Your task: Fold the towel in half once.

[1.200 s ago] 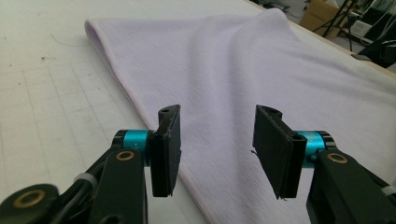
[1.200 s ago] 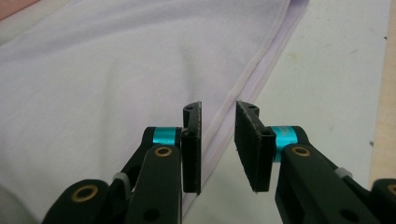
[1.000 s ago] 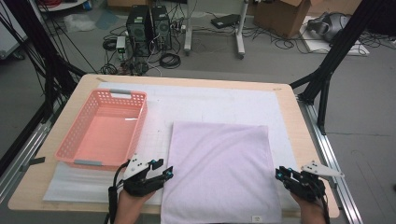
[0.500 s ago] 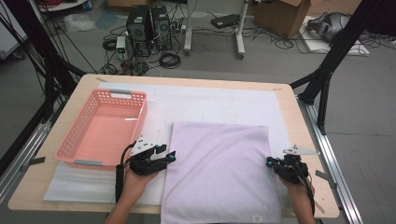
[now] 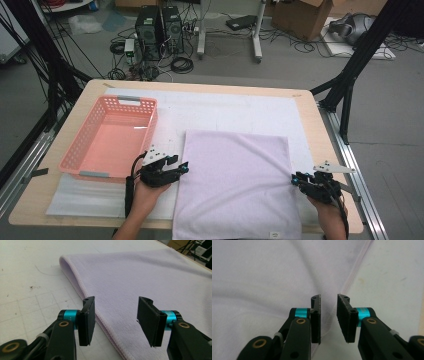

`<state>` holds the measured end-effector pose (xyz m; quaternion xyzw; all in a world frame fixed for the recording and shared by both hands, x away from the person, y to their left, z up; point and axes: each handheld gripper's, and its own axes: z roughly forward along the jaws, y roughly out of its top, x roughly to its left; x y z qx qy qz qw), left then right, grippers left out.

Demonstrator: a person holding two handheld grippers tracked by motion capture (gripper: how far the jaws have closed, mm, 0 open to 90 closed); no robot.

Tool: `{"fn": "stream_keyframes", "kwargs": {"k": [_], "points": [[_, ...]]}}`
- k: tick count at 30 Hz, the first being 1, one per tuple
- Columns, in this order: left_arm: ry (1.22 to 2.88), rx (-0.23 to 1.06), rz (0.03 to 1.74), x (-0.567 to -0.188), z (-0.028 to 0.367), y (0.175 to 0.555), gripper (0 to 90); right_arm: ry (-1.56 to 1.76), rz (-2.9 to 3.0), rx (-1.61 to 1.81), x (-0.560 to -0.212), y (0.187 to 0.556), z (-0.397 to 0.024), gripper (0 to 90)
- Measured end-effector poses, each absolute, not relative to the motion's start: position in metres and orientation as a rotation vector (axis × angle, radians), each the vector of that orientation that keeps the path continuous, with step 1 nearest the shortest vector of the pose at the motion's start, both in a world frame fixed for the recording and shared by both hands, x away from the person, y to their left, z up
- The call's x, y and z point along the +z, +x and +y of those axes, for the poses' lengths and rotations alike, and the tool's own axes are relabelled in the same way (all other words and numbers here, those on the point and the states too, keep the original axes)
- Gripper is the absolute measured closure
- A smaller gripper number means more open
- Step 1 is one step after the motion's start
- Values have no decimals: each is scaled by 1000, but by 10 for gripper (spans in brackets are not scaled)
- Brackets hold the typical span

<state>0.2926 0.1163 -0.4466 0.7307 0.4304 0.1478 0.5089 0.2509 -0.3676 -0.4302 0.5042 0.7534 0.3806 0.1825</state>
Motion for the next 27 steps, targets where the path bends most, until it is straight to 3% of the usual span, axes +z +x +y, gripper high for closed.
{"fn": "stream_keyframes", "kwargs": {"k": [9,21,27], "points": [[1777,415,1069,-441,102,328,500,1452,2021,1125,-432,282,-379,702],[1756,466,1216,-445,89,391,480,1430,2064,1012,-441,356,-358,635],[1827,437,1279,-452,85,404,486,1460,2008,921,-447,381,-357,717]]}}
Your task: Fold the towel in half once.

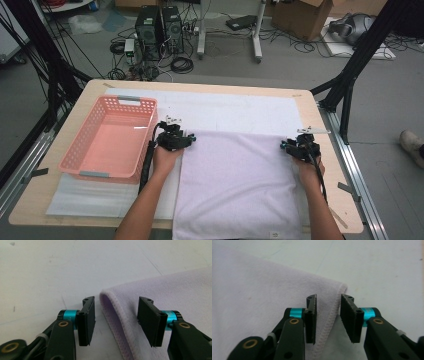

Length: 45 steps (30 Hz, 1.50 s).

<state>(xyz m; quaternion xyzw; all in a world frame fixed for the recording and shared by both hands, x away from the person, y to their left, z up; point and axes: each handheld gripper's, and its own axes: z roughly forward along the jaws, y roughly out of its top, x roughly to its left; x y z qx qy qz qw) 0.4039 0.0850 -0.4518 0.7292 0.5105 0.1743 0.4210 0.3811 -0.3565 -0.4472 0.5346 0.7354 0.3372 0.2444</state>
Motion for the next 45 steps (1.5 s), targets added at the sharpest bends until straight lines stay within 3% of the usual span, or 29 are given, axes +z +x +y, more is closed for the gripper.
{"fn": "stream_keyframes", "kwargs": {"k": [5,7,9,11,13,15,17,18,27,41,44,45], "points": [[1885,499,1253,-451,80,404,530,1554,1946,971,-449,389,-363,658],[1872,478,1256,-451,83,404,634,1572,1951,1009,-447,387,-366,618],[1858,421,1247,-452,83,404,830,1576,1954,1045,-445,383,-370,578],[1869,444,1238,-452,80,404,844,1576,1988,1072,-445,380,-371,529],[1856,421,1252,-451,82,404,852,1564,2037,1052,-448,378,-368,508],[1834,414,1265,-451,82,405,856,1519,2045,1012,-448,376,-364,569],[1807,432,1266,-450,80,406,859,1477,2082,1019,-447,376,-362,838],[1793,440,1270,-449,79,406,861,1452,2096,1014,-446,377,-358,864],[1655,509,1283,-434,81,423,862,1479,1969,1075,-438,396,-366,878],[1677,527,1293,-417,75,480,860,1481,1896,1089,-429,451,-368,876],[1690,528,1275,-418,75,479,825,1489,1888,1086,-428,454,-366,860],[1696,521,1270,-418,75,478,768,1494,1885,1088,-428,454,-365,835]]}}
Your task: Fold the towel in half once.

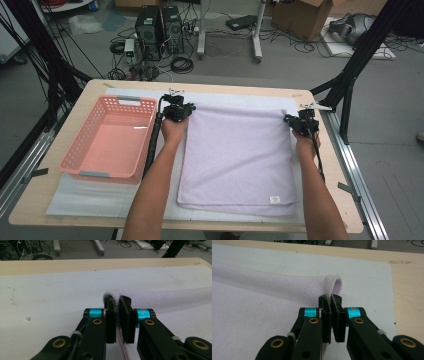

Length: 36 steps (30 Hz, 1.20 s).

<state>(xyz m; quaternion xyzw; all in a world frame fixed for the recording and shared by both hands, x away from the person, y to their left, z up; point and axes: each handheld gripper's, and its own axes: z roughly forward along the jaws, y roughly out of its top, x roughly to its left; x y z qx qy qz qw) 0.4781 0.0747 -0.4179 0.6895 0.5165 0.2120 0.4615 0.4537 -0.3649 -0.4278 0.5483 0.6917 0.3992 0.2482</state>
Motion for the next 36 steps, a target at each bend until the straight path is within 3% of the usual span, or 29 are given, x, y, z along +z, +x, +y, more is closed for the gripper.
{"fn": "stream_keyframes", "kwargs": {"k": [2,6,9,14,20,26,36], "points": [[1693,492,1242,-417,75,474,651,1496,1885,1082,-427,453,-365,739],[1686,467,1177,-416,74,461,564,1527,1880,1152,-421,446,-370,609],[1703,456,1153,-414,71,451,463,1503,1904,1152,-417,435,-371,576],[1711,444,1113,-410,70,433,394,1482,1921,1145,-411,414,-377,550],[1666,465,1048,-401,73,404,400,1433,1925,1141,-394,377,-388,527],[1680,468,993,-398,82,367,406,1370,1960,1138,-389,334,-392,573],[1712,420,932,-415,95,317,414,1369,1997,1188,-419,273,-383,600]]}}
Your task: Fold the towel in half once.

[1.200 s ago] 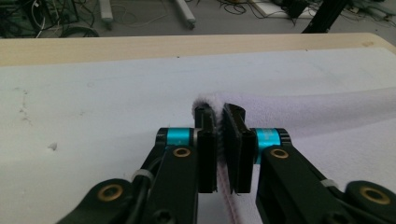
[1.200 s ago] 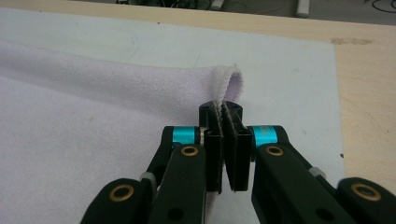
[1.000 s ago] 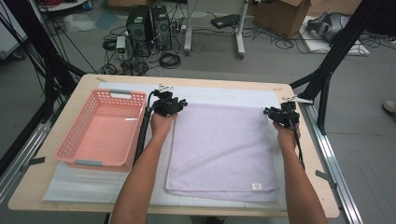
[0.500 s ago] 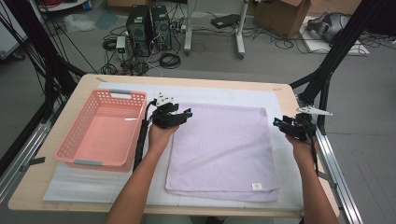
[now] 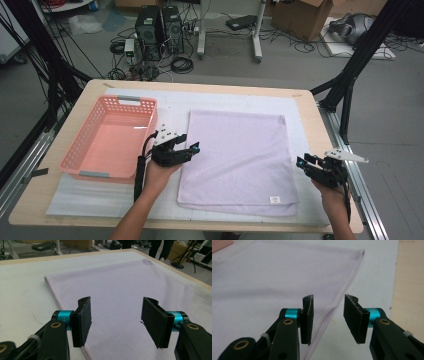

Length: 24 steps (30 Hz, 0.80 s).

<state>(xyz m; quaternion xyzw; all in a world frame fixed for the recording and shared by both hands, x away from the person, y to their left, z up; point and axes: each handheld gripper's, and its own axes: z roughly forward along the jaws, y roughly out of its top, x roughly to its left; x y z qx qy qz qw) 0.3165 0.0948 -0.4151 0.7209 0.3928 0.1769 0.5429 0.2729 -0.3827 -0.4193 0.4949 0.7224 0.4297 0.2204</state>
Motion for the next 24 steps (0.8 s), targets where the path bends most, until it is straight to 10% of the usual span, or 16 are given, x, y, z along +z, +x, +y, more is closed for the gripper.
{"fn": "stream_keyframes", "kwargs": {"k": [20,24], "points": [[1721,388,1014,-441,120,235,522,1332,2143,1127,-438,197,-366,629],[1725,392,1028,-443,120,222,529,1302,2216,1057,-446,189,-363,778]]}}
